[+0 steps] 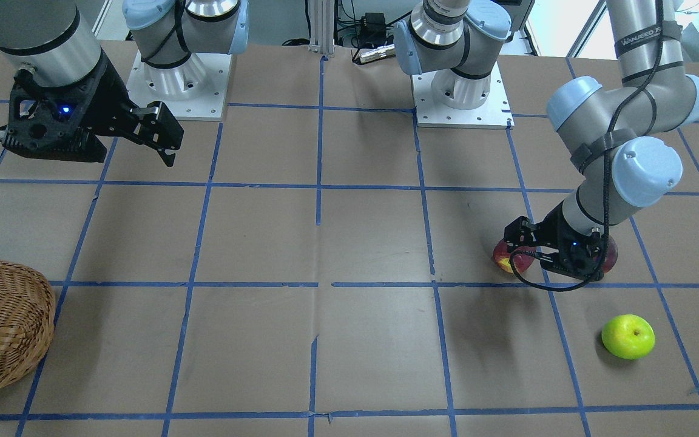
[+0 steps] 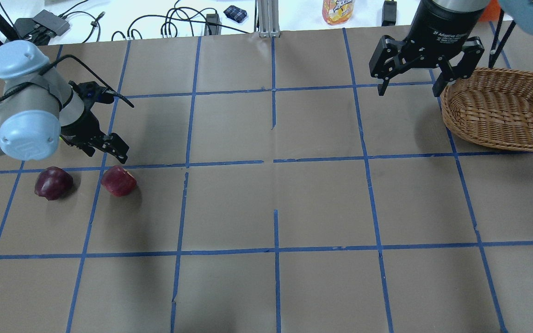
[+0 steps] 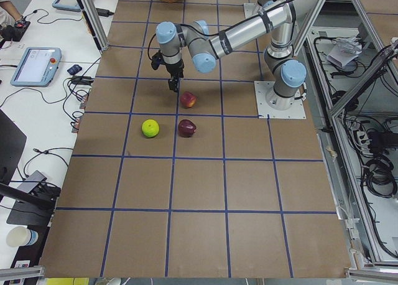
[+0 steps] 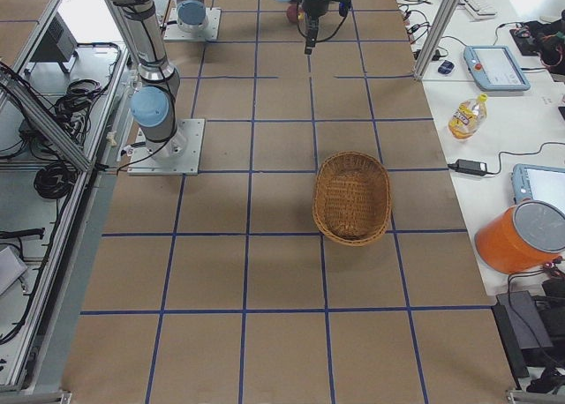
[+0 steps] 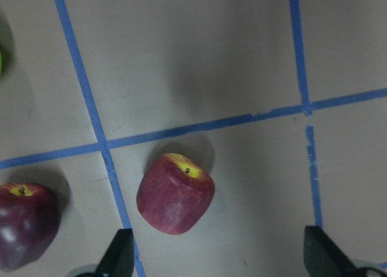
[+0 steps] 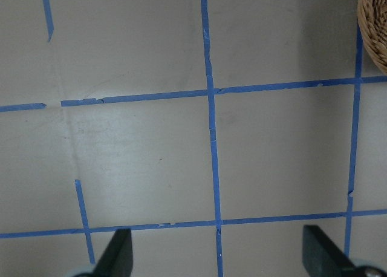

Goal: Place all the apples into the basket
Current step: 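Reach the left gripper down and grasp the red-yellow apple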

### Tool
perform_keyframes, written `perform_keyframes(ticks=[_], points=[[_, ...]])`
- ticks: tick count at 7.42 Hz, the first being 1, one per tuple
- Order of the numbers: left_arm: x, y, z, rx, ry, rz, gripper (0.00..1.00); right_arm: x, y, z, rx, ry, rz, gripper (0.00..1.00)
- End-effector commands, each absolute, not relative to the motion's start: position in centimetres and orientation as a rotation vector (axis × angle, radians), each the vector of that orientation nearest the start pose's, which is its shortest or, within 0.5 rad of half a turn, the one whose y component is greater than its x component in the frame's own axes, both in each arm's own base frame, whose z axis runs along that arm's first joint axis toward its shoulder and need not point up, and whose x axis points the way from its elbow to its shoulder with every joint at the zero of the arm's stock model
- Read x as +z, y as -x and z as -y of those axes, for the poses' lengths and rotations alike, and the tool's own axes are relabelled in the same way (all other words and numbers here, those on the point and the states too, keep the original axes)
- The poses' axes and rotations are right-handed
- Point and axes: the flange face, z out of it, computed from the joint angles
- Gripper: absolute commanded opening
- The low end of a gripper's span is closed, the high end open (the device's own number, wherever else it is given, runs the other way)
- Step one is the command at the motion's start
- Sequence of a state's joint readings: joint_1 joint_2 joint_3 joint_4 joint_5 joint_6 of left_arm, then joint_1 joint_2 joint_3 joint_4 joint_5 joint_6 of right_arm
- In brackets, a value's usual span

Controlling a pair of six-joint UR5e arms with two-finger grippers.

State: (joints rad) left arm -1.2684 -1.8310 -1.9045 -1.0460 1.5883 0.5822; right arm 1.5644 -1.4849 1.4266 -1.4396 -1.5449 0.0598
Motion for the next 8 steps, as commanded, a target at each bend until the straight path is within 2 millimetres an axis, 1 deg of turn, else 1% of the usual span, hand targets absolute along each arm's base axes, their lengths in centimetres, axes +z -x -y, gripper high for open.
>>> perform_keyframes(ticks=[1,3,4,5,7,8], points=[[22.0,-3.0,52.9,0.112,-0.455,-3.129,1.0,50.3,-13.3,52.1,0.109,-0.104,-3.115,1.0],[20.2,-2.7,51.6,0.177,-0.504,-3.137,1.0,50.3,-13.1,52.1,0.108,-0.104,-3.117,1.0],[20.1,-2.7,51.5,0.183,-0.511,-3.133,1.0,50.4,-13.2,52.1,0.106,-0.102,-3.117,1.0],[19.6,-2.7,51.5,0.198,-0.547,-3.131,1.0,50.4,-13.2,52.1,0.106,-0.104,-3.114,1.0],[18.9,-2.7,51.7,0.207,-0.549,-3.141,1.0,50.3,-13.2,52.2,0.106,-0.087,-3.117,1.0],[18.8,-2.7,51.8,0.199,-0.541,-3.142,0.75,50.3,-13.1,52.2,0.101,-0.087,-3.117,1.0]])
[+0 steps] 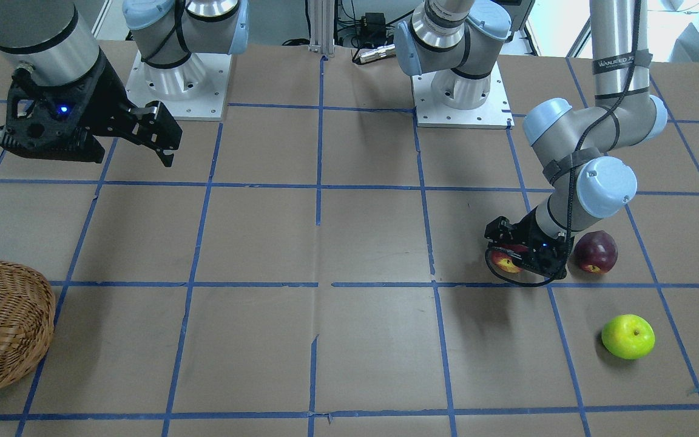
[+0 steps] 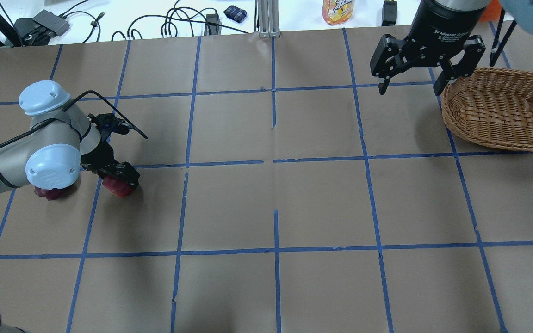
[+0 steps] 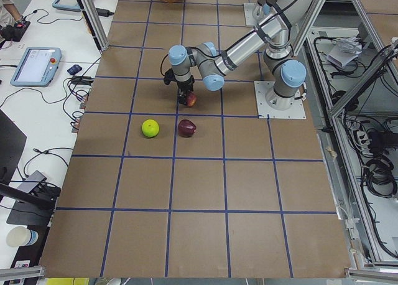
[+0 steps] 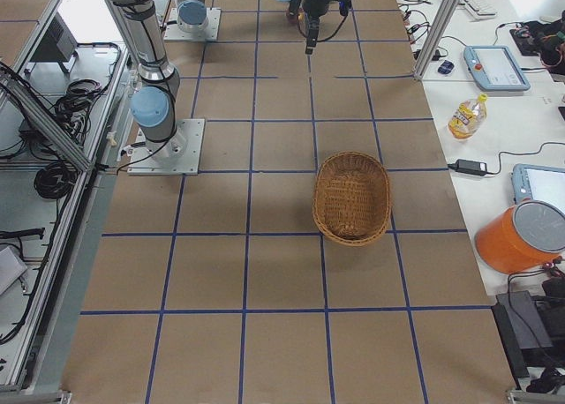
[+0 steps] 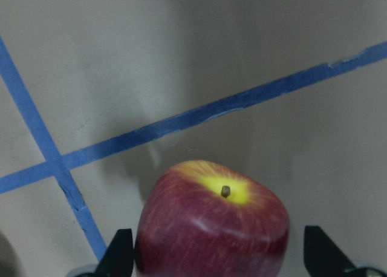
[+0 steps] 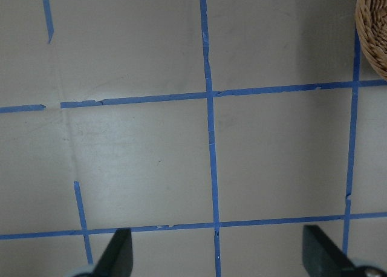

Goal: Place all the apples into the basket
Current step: 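Carry the red-yellow apple to the table center, release, lift left gripper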

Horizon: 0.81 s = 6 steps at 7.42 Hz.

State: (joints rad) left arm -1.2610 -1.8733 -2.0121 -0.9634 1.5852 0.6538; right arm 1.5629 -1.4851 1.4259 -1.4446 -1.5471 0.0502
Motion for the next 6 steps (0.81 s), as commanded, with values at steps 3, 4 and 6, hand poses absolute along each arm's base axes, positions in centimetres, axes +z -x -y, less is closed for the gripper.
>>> perform_keyframes(ticks=[3,4,6], points=[[25.4,0.6,54.1,0.015,-0.534,-3.107,0.22,50.3,-12.8,52.3,0.104,-0.094,-3.116,1.0],[27.4,5.3,53.8,0.069,-0.491,-3.131,0.22,50.4,-12.8,52.2,0.111,-0.092,-3.116,1.0],[27.1,19.9,52.5,0.006,-0.121,-3.234,0.22,50.4,-12.9,52.3,0.103,-0.092,-3.112,1.0]])
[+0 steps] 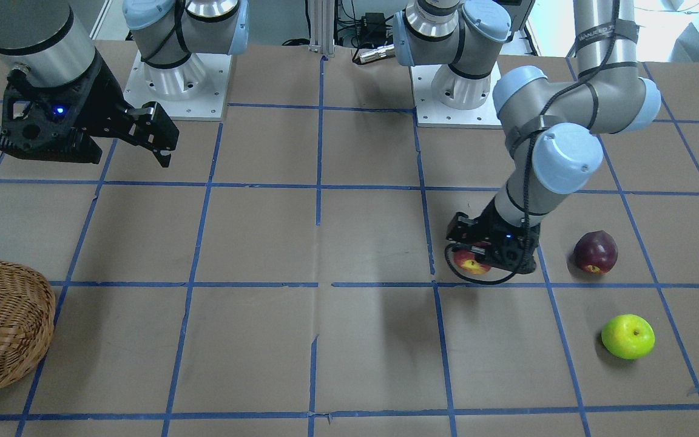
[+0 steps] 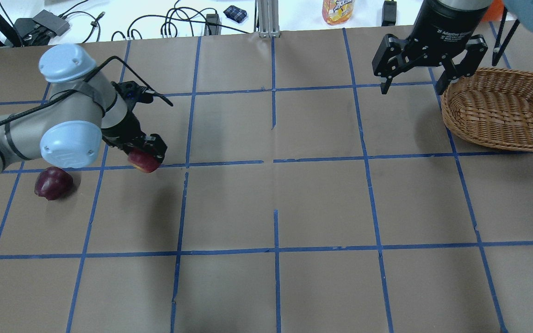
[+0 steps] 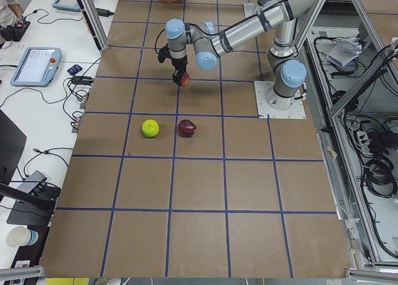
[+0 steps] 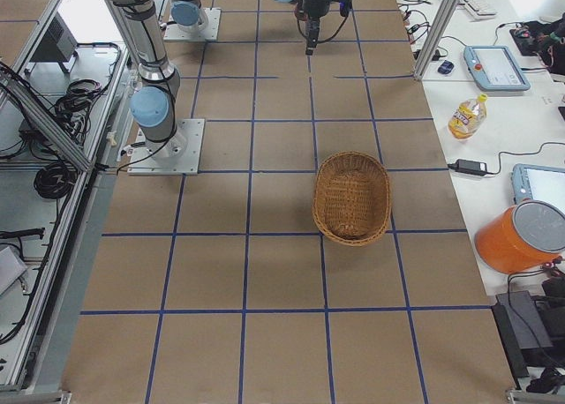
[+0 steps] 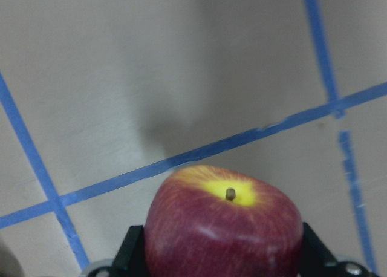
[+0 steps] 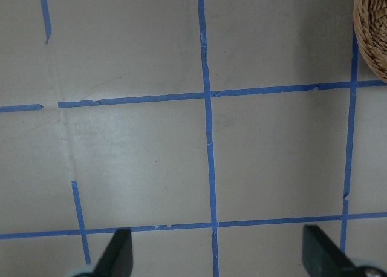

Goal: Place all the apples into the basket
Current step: 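Carry the red-yellow apple to the table center, release, lift left gripper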

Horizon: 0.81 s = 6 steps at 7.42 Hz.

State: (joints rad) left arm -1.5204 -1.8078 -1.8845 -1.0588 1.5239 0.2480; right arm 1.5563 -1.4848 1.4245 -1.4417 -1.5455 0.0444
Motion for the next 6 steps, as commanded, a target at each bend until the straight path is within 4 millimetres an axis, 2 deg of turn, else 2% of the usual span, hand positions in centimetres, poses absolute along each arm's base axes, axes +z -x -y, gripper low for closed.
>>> perform_keyframes(ticks=[1,2,3,4,5,6], points=[[27.0,25.9,52.1,-0.081,-0.081,-3.251,0.22,50.4,-12.9,52.3,0.096,-0.092,-3.112,1.0],[26.2,30.1,51.7,-0.062,0.055,-3.255,0.22,50.6,-13.0,52.5,0.068,-0.089,-3.113,1.0],[25.1,34.1,50.5,-0.03,0.117,-3.25,0.22,50.6,-12.9,52.5,0.068,-0.092,-3.114,1.0],[24.0,36.3,50.2,-0.022,0.147,-3.25,0.23,50.7,-12.7,52.7,0.051,-0.096,-3.116,1.0],[22.6,37.1,50.3,-0.033,0.149,-3.254,0.26,50.1,-12.6,53.0,0.067,-0.099,-3.117,1.0],[21.7,38.1,50.0,-0.055,0.105,-3.25,0.5,50.0,-12.4,53.1,0.07,-0.106,-3.115,1.0]])
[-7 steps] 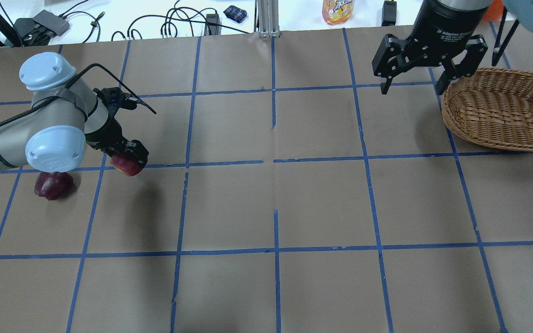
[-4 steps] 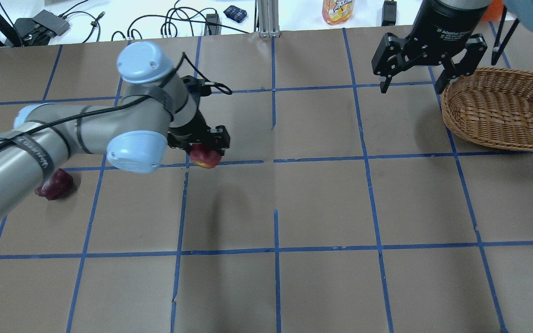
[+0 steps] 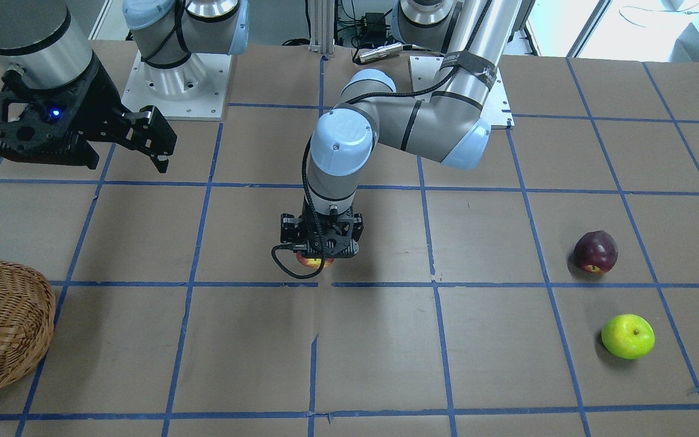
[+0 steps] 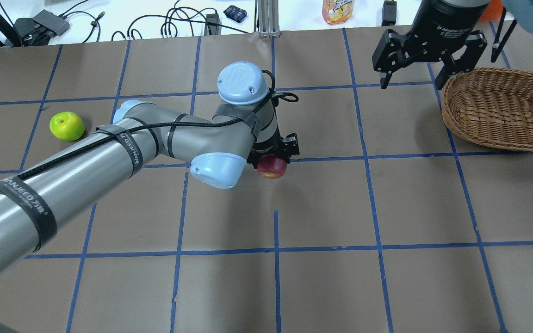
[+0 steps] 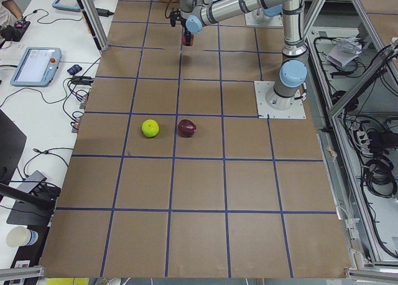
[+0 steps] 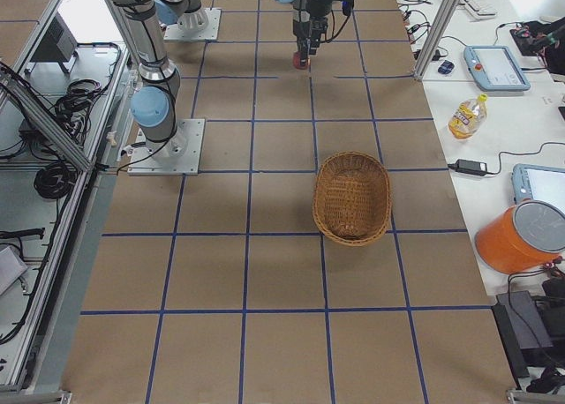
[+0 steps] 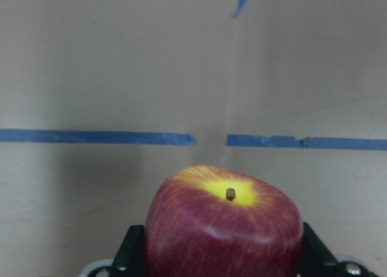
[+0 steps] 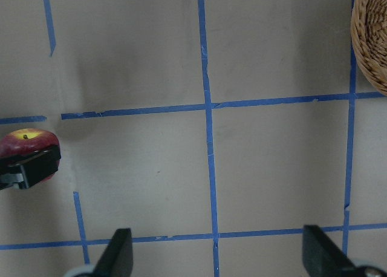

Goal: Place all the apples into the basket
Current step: 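Carry the red-yellow apple to the table center, release, lift left gripper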

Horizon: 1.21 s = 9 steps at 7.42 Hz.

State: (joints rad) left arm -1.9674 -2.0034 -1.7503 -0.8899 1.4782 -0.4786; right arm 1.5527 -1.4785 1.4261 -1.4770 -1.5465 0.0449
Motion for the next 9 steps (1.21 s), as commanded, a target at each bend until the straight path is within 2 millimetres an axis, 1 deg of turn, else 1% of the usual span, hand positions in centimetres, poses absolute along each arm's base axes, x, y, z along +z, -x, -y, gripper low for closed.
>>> perform_keyframes(ticks=[1,2,3,4,5,6,7,8,9], points=[[21.3,38.5,50.4,-0.11,0.095,-3.264,0.99,49.9,-12.3,53.1,0.077,-0.104,-3.118,1.0],[22.8,38.1,50.8,-0.152,0.079,-3.265,1.0,49.5,-12.3,53.1,0.091,-0.106,-3.121,1.0],[23.7,36.3,51.6,-0.115,0.13,-3.257,1.0,49.4,-12.3,53.2,0.082,-0.106,-3.118,1.0],[26.1,34.2,52.3,-0.115,0.098,-3.254,1.0,49.1,-12.3,53.3,0.091,-0.106,-3.121,1.0],[28.8,31.7,52.7,-0.078,0.095,-3.233,1.0,47.8,-12.3,53.2,0.129,-0.107,-3.12,1.0],[31.4,28.1,52.7,-0.022,0.055,-3.209,1.0,47.0,-12.2,53.0,0.154,-0.109,-3.131,1.0],[33.4,22.2,53.5,-0.035,-0.023,-3.116,1.0,46.9,-12.1,53.0,0.157,-0.106,-3.138,1.0],[34.3,15.8,54.5,0.012,-0.104,-3.086,1.0,46.2,-12.1,53.1,0.178,-0.118,-3.136,1.0],[34.4,8.7,55.8,0.037,-0.112,-3.089,1.0,42.6,-12.2,54.1,0.223,-0.123,-3.129,1.0]])
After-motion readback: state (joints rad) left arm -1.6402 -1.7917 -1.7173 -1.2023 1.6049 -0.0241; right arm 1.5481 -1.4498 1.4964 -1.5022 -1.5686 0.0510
